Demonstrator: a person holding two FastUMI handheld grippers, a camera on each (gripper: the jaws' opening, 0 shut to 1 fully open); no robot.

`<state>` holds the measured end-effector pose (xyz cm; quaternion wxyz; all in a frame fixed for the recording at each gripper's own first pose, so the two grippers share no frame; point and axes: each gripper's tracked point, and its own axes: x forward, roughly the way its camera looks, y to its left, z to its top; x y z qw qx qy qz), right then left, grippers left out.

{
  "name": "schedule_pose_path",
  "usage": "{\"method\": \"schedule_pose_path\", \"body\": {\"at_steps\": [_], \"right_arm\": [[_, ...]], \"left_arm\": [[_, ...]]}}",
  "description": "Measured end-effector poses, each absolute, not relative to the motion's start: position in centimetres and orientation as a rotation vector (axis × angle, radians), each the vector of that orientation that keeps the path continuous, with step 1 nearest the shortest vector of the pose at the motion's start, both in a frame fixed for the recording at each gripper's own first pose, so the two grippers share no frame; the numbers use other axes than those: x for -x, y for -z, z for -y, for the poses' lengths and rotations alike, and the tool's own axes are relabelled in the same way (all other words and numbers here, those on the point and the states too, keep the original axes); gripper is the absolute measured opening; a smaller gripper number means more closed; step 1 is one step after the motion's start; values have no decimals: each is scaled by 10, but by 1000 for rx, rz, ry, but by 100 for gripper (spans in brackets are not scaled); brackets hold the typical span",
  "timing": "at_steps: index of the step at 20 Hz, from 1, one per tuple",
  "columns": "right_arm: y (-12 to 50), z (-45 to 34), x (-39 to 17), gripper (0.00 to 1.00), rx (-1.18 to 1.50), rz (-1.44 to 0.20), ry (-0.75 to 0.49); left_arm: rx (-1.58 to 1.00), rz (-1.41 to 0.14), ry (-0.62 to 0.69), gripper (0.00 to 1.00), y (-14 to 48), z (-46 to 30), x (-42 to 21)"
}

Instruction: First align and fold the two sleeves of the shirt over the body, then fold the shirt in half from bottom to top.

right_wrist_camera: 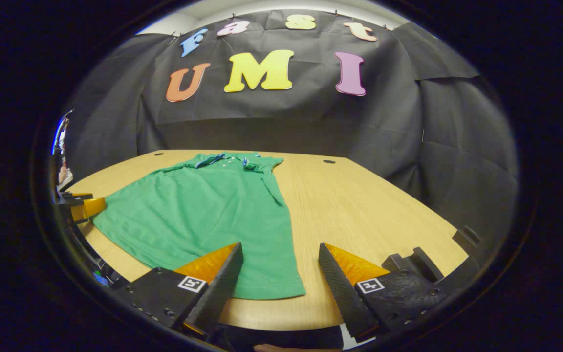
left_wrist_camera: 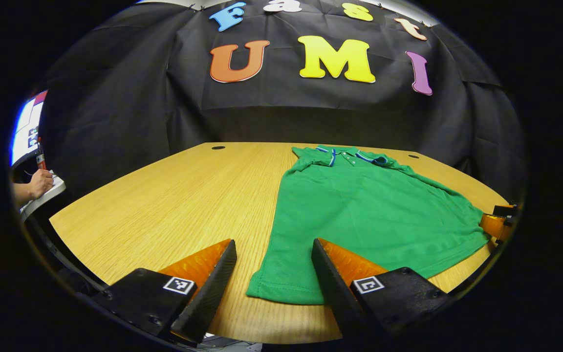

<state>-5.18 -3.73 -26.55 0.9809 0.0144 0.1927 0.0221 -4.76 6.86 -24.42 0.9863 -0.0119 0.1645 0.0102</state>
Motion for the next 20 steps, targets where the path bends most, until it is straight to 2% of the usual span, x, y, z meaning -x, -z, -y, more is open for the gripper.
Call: {"method": "schedule_pose_path", "body": {"at_steps": [2,5,6,7,9,20], "right_arm": [[269,28,53,96,-57,-383,-67],[270,16,51,36,-92,-388,-94],[270,17,52,21,-81,-392,-88],[268,17,50,5,-67,-379,-80],[264,13,47,0,-59,-381,-85],[172,17,9,0,-73,-240,-105]], "left_arm": [[12,-317,11,88,241,-57,47],[11,-316,26,47,242,-53,44],[25,-316,27,40,241,-51,43],[37,-314,33,20,239,-49,41],[32,-309,50,11,233,-44,37],[42,-186,71,10,156,-40,-2]]}}
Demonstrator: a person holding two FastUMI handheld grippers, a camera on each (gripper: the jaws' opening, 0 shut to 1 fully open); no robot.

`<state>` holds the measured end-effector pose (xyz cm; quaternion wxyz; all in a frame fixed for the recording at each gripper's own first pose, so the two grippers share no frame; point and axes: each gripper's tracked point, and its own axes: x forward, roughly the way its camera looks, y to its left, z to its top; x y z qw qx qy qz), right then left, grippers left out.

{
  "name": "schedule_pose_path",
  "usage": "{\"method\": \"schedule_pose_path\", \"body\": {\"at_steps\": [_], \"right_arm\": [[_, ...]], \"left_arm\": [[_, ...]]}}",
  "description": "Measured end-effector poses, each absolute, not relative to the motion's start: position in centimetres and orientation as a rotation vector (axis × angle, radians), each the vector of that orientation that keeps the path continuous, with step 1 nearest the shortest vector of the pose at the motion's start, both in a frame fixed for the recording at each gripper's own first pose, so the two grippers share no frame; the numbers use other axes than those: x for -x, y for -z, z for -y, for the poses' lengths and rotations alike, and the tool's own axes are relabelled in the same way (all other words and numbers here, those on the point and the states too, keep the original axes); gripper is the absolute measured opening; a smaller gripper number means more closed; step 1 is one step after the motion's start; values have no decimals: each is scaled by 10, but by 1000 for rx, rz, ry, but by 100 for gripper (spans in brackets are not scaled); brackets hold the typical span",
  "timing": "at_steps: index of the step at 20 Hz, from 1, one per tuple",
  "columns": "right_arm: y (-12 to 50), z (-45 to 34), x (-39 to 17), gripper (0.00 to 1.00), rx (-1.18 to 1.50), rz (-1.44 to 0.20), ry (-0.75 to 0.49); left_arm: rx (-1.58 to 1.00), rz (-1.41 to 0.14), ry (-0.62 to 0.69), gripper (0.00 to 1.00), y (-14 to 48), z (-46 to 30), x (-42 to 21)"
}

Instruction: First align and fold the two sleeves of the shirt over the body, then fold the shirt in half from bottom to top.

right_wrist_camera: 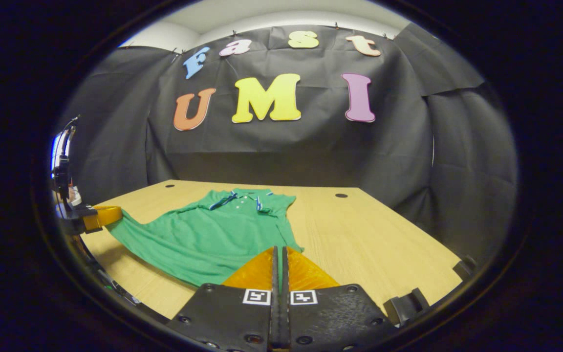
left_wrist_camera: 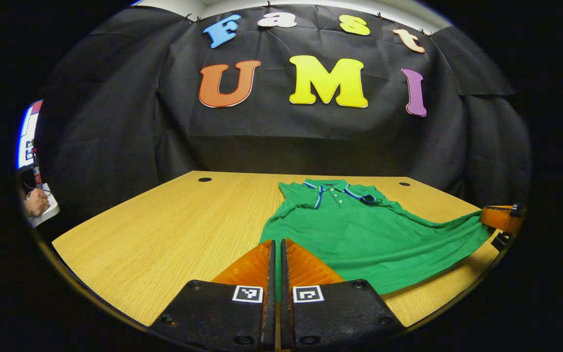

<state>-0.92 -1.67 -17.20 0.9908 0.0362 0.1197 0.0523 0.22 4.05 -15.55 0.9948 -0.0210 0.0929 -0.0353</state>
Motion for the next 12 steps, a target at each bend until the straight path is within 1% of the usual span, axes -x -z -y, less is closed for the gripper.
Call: {"method": "schedule_pose_path", "body": {"at_steps": [3,6,10,12], "right_arm": [[155,15,-15,0,-81,-227,-94],[136,12,-51,0,-85,-209,-87],[112,6,-105,0,-93,-192,-71],[101,3,-136,0,-90,-190,-70]], "left_arm": [[36,-153,69,10,137,-40,-24],[27,-148,78,10,125,-41,-52],[31,-148,86,10,109,-46,-108],[32,-119,91,10,89,-45,-141]]}}
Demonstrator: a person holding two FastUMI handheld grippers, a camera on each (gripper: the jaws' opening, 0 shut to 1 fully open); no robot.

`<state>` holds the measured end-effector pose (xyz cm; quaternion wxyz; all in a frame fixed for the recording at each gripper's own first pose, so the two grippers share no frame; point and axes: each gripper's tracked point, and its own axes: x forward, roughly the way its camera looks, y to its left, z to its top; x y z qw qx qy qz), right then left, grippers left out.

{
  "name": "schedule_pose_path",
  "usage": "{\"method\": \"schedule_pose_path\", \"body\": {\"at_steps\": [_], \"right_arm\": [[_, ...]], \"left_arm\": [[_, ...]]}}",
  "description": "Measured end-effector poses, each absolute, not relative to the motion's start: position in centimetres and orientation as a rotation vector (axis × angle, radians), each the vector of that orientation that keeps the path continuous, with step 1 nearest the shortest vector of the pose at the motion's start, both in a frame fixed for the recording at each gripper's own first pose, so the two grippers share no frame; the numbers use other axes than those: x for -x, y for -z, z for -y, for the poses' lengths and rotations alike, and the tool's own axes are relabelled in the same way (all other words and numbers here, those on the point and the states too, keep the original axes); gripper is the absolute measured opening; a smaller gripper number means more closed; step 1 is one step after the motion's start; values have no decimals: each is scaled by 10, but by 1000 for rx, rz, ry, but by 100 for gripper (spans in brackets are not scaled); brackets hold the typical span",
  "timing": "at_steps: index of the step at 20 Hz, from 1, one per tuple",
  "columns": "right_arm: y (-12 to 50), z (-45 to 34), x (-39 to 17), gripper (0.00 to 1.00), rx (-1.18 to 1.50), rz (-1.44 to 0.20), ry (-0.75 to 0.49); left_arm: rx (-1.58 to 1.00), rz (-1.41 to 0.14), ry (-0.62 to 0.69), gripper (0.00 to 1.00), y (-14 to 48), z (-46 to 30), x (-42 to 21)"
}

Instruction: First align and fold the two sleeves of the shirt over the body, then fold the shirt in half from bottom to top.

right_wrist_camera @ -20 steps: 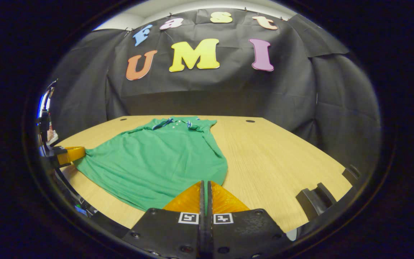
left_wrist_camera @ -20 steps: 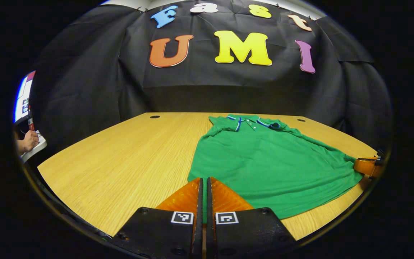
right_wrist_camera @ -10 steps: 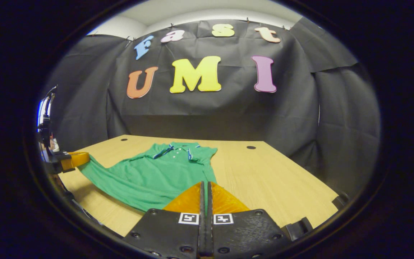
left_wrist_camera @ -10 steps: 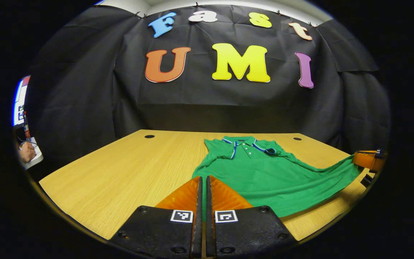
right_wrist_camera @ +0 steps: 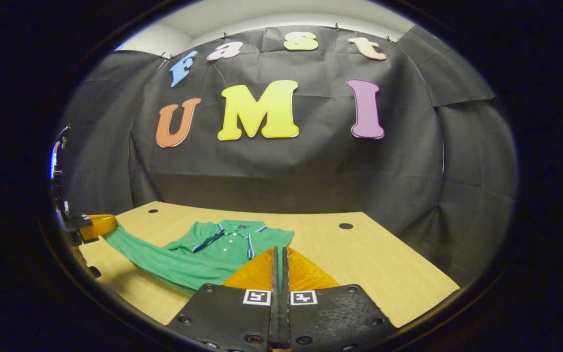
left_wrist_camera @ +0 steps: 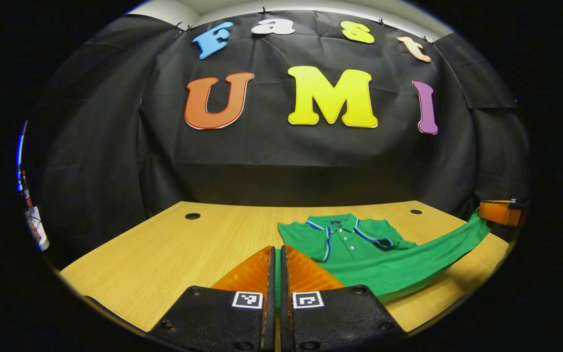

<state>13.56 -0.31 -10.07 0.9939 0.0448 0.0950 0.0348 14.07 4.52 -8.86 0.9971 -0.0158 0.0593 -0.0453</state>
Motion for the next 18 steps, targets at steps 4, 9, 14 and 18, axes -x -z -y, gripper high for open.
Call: {"method": "schedule_pose_path", "body": {"at_steps": [4,9,14,18], "right_arm": [[70,3,-206,0,-89,-152,-42],[52,0,-289,0,-80,-136,15],[64,-15,-370,0,-49,-151,17],[108,-20,-422,0,-24,-202,39]], "left_arm": [[34,-89,109,9,61,-32,-208],[54,-58,95,10,34,-28,-287],[75,-64,75,10,46,-27,-360],[17,-119,73,10,95,-27,-403]]}}
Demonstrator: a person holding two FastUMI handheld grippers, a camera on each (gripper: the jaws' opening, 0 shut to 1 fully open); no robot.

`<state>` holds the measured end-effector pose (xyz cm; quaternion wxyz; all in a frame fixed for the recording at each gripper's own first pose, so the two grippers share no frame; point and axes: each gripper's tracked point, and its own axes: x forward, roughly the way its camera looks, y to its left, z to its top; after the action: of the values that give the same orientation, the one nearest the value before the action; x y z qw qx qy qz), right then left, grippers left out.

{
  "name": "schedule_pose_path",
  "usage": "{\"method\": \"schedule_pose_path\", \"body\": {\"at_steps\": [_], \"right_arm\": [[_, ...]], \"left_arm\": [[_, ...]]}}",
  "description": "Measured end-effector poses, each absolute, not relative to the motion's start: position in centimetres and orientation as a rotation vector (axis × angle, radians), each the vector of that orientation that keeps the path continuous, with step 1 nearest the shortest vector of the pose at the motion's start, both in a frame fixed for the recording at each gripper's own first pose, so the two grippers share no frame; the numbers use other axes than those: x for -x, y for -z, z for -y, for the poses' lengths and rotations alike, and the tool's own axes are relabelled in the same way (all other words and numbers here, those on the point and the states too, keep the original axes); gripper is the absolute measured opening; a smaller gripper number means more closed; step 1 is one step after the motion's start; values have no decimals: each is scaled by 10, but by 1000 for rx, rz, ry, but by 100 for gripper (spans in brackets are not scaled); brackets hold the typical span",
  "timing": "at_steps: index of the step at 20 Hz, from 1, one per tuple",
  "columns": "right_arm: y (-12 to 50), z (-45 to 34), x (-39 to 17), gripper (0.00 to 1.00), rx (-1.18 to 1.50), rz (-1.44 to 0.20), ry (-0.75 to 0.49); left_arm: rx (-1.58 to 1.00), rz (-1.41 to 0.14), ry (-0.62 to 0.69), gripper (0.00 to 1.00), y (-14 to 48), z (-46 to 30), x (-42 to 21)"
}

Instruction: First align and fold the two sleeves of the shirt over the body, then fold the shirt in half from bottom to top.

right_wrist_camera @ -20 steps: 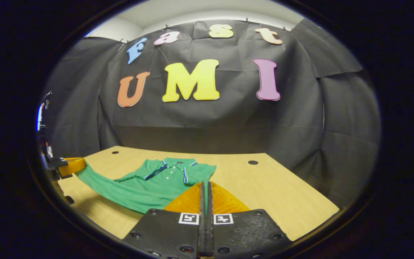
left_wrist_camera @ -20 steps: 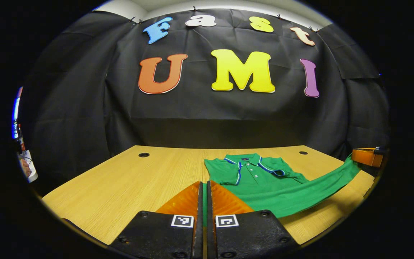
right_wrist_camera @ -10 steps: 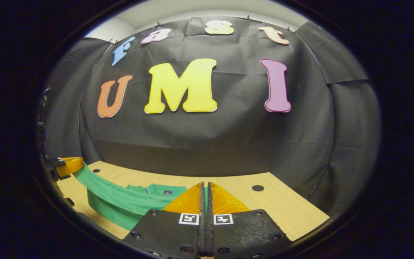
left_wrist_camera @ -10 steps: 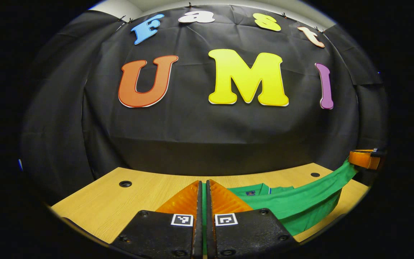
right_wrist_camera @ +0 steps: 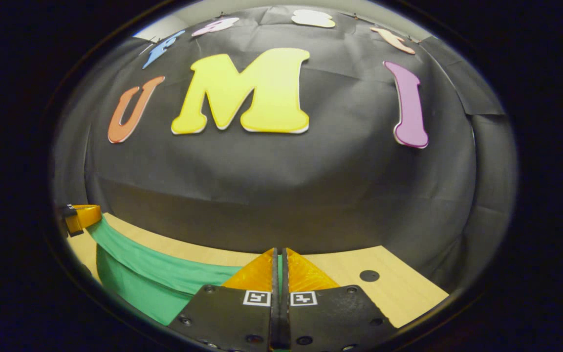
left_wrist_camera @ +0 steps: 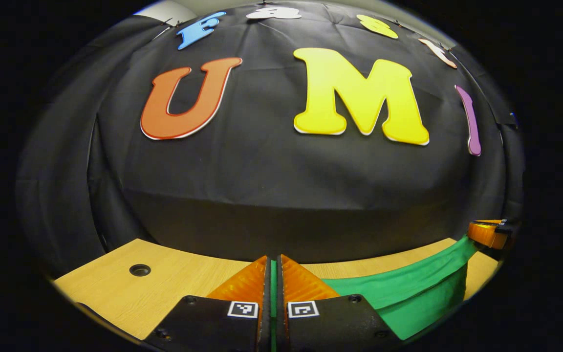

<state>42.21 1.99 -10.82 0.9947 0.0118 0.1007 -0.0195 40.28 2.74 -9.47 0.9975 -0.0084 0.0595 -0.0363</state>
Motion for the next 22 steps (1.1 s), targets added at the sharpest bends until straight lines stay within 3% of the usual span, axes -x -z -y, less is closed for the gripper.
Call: {"method": "schedule_pose_path", "body": {"at_steps": [7,10,11,13,19,22], "right_arm": [[192,-8,-457,0,-48,-342,101],[193,-10,-457,4,-48,-351,87],[196,-12,-457,34,-36,-339,76],[190,-15,-456,96,7,-323,69],[171,-28,-426,95,1,-221,22],[158,-22,-395,95,-18,-151,36]], "left_arm": [[5,-224,94,12,166,-17,-426],[-12,-244,82,21,174,-17,-425],[-12,-253,91,58,176,-14,-425],[-4,-262,86,100,177,-14,-423],[55,-270,27,100,183,-30,-412],[81,-190,-2,100,165,-42,-398]]}}
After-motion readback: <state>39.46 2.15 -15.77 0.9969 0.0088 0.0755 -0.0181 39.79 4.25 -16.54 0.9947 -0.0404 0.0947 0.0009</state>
